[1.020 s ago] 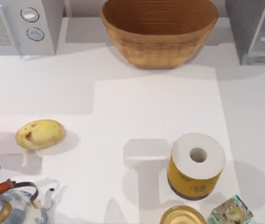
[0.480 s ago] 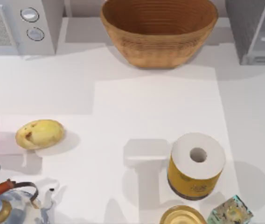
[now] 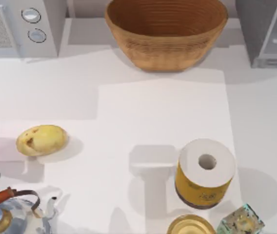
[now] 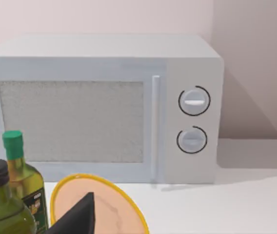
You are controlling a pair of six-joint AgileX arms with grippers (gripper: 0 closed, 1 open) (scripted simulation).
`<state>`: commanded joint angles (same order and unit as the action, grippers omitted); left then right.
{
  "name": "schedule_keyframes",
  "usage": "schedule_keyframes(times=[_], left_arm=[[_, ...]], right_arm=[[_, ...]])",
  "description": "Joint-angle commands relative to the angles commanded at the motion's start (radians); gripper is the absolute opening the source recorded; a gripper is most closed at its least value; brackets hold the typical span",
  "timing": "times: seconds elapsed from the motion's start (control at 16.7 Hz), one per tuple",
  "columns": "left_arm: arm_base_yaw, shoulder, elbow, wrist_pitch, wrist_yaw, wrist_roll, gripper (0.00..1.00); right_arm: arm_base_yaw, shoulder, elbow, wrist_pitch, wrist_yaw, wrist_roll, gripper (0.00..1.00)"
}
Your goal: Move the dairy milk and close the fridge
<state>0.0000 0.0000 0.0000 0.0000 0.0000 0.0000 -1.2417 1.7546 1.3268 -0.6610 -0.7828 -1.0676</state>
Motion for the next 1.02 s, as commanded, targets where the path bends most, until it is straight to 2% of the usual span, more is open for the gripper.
schedule_keyframes(times=[0.24,0.42,0.6,1.02], left_arm=[[0.000,0.000,0.000,0.000,0.000,0.000,1.00],[0.000,0.000,0.000,0.000,0.000,0.000,1.00],[0.000,0.000,0.000,0.000,0.000,0.000,1.00],[0.000,0.000,0.000,0.000,0.000,0.000,1.00]], right_arm=[[0.156,0.027,-0.025,0.189,0.019,0.270,1.00],[0.253,0.056,-0.030,0.308,0.033,0.394,1.00],[0.312,0.073,-0.034,0.373,0.046,0.444,1.00],[0.317,0.064,-0.043,0.382,0.057,0.456,1.00]])
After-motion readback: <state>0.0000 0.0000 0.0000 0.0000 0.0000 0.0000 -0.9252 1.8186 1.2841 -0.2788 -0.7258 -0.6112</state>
